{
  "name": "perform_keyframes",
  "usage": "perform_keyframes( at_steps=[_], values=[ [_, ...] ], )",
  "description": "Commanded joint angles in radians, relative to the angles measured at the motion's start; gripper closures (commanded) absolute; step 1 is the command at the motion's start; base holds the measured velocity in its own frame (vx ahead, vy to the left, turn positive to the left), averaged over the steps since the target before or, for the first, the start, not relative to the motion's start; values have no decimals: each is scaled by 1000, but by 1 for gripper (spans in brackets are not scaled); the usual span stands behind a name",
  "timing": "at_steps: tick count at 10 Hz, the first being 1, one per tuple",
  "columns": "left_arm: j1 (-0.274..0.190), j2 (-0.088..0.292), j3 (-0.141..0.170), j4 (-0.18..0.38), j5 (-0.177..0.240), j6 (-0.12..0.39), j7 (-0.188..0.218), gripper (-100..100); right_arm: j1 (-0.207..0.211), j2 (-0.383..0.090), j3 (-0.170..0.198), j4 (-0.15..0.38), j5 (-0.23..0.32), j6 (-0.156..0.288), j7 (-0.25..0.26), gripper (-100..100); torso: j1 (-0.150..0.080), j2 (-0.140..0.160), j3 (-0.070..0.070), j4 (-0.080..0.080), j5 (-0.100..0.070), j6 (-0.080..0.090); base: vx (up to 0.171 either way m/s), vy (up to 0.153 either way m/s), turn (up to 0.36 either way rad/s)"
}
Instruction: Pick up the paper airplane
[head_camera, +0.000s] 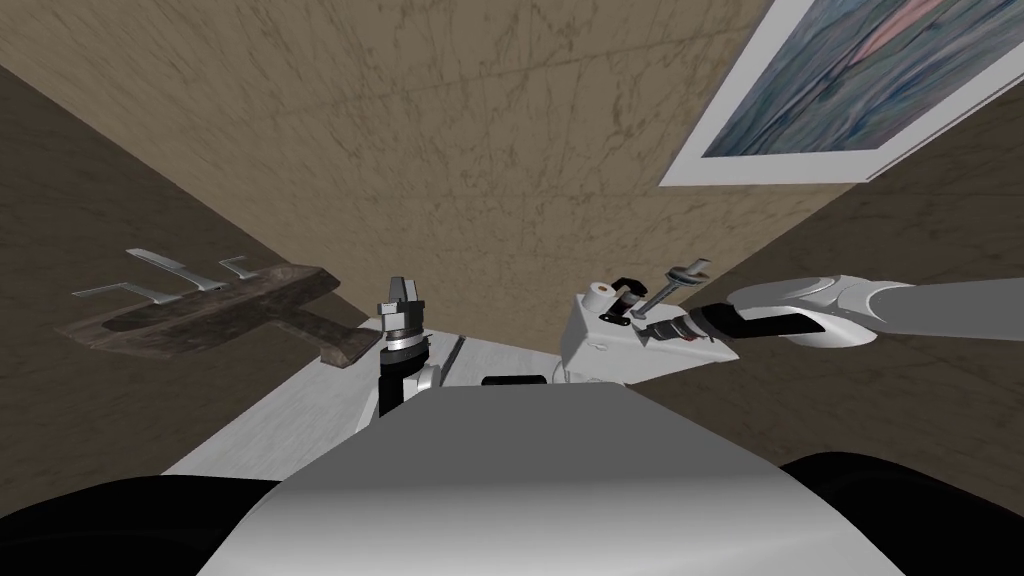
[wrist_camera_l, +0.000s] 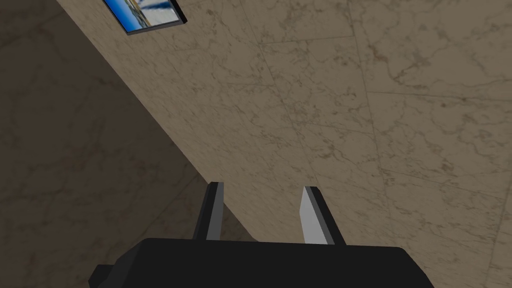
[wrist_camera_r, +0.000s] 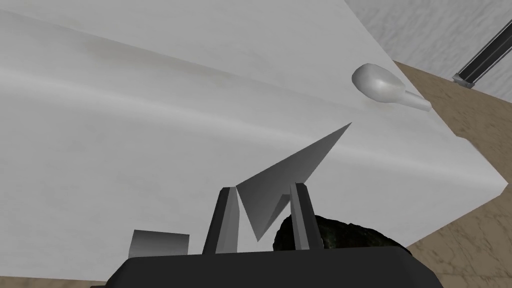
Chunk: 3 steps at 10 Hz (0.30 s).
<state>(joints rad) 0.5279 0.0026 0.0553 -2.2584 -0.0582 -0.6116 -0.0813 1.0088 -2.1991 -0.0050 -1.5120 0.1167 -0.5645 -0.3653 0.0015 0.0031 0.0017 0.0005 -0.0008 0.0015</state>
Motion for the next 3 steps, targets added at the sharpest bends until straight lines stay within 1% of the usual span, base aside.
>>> perform_keyframes(
  at_steps=[1,2,3],
  values=[
    [0,0,0,0,0,0,0,0,-20,-29,4,2,-3,-14,-19,100,0,0,0,0,0,0,-57,-15,-70],
    [0,0,0,0,0,0,0,0,-14,-17,4,2,-2,-10,-12,100,0,0,0,0,0,0,-21,-6,-7],
    [0,0,0,0,0,0,0,0,-16,-19,5,1,-2,-12,-14,0,1,-1,-1,0,0,0,0,0,0]
  ],
)
